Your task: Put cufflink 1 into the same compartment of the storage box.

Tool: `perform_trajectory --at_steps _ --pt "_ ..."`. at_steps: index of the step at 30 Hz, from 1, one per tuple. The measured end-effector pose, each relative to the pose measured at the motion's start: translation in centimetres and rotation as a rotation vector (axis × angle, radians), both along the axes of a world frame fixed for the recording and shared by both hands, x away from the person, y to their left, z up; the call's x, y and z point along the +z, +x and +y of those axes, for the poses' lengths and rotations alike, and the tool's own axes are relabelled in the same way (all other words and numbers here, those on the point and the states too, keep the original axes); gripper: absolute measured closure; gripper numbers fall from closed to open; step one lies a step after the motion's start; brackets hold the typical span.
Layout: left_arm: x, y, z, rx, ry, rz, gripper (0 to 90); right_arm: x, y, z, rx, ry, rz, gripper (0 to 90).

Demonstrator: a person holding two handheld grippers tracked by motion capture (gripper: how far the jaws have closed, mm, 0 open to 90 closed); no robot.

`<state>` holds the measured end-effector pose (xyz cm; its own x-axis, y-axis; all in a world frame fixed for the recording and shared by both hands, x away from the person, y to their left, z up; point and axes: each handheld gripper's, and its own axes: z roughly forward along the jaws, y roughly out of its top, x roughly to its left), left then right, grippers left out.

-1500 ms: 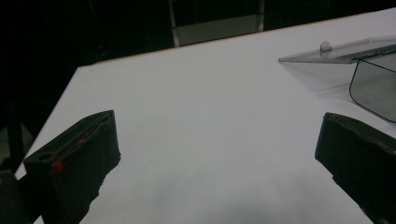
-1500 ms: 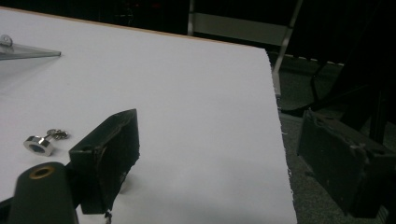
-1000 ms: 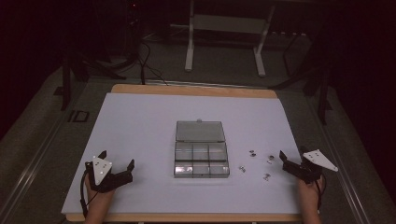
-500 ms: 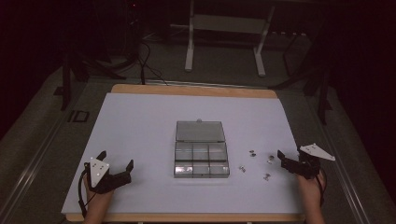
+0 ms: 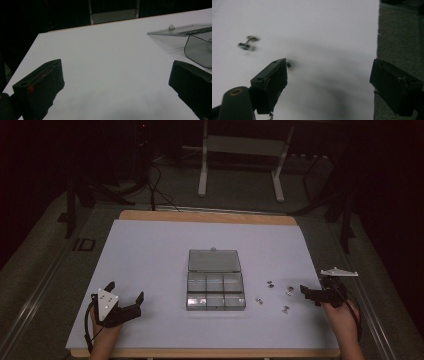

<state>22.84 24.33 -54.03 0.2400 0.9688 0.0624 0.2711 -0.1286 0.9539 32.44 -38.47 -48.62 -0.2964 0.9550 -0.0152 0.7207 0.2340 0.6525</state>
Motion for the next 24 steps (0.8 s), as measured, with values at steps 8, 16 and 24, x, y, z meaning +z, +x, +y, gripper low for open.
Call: perform_trajectory --at_steps 8,16,24 --pt "0.0 0.0 0.0 -0.002 -0.004 0.0 0.8 0.7 -0.2 0.0 0.033 0.0 0.161 14.6" --pt "0.0 0.0 0.1 -0.001 -0.005 0.002 0.8 1.3 -0.3 -0.2 0.077 0.025 0.318 14.6" --pt "0.0 0.0 0.1 -0.004 -0.005 0.005 0.8 2.1 -0.6 -0.1 0.159 -0.005 0.483 14.9"
